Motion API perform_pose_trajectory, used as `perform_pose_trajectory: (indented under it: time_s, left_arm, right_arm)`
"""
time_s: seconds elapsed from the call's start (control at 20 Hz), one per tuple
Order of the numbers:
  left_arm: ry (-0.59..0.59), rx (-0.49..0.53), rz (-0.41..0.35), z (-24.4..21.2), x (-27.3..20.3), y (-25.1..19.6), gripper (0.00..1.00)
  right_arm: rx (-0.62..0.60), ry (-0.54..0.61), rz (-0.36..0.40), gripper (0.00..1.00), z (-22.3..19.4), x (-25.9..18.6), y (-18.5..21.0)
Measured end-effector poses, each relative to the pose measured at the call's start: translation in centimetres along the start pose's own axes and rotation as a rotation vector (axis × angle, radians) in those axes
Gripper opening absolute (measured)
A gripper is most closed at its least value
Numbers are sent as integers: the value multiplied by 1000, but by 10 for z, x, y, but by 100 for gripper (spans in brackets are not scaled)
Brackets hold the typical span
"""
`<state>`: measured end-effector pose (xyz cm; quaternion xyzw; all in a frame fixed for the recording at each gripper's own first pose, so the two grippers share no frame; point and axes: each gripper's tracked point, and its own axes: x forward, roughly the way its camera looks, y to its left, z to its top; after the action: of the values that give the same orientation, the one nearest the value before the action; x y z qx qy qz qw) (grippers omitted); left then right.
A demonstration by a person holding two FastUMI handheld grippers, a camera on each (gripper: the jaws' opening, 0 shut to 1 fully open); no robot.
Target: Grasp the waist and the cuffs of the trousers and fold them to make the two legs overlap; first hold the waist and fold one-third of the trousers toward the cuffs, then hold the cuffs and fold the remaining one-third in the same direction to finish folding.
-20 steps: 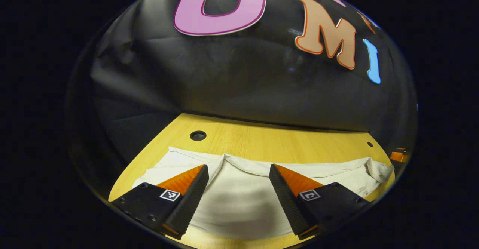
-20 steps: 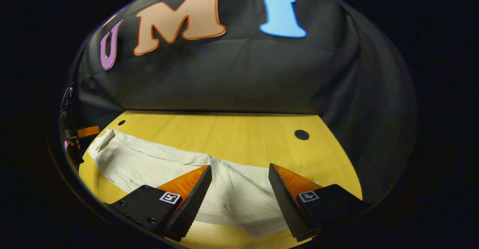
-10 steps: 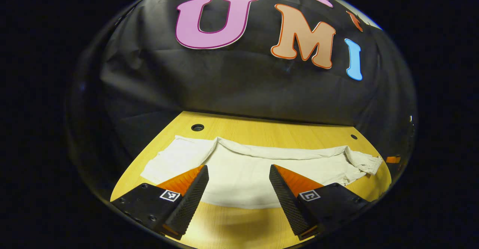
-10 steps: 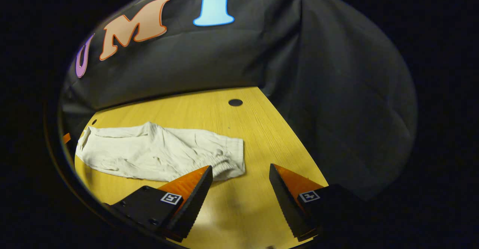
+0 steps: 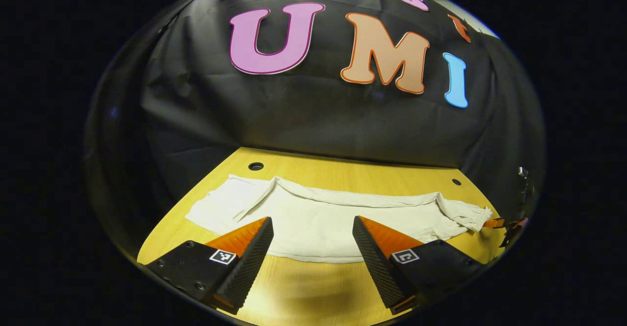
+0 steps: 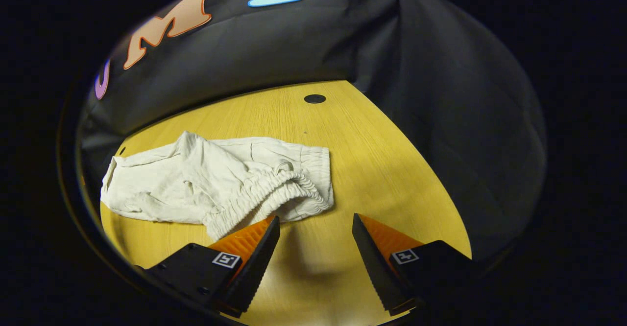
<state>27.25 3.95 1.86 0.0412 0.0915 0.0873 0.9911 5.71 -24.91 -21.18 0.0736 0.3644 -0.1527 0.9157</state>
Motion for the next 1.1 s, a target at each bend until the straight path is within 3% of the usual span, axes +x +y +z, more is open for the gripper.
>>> perform_pose_trajectory:
  time_s: [0.2,0.35,0.4,0.45,0.55,0.6,0.65,0.75,0.8,0.85,1.0,1.1]
  left_arm:
    - [-1,14,8,2,-5,-5,98]
    - [-5,2,8,3,-6,-14,98]
    - [-5,-1,8,3,-6,-17,99]
    - [-7,-3,8,3,-7,-21,99]
    - [-10,-6,7,4,-8,-27,99]
    - [-13,-6,7,5,-9,-29,99]
    - [-16,-5,8,6,-12,-30,99]
    - [-22,-12,8,7,-15,-32,99]
    - [-23,-19,8,7,-16,-32,99]
    - [-25,-26,8,8,-16,-30,99]
    - [-30,-48,15,8,-16,-26,99]
    - [-36,-67,14,10,-18,-20,98]
  right_arm:
    - [201,6,104,93,7,0,15]
    - [356,3,142,97,20,6,16]
    - [395,0,153,92,23,6,16]
    - [425,1,166,97,27,10,17]
    - [458,8,172,84,24,16,18]
    - [462,13,160,84,21,19,16]
    - [463,12,143,67,20,23,10]
    - [499,13,152,44,20,19,11]
    - [524,6,162,43,25,17,12]
    - [535,0,168,32,28,15,12]
    - [531,-34,169,19,36,8,16]
    - [508,-78,178,24,49,-6,26]
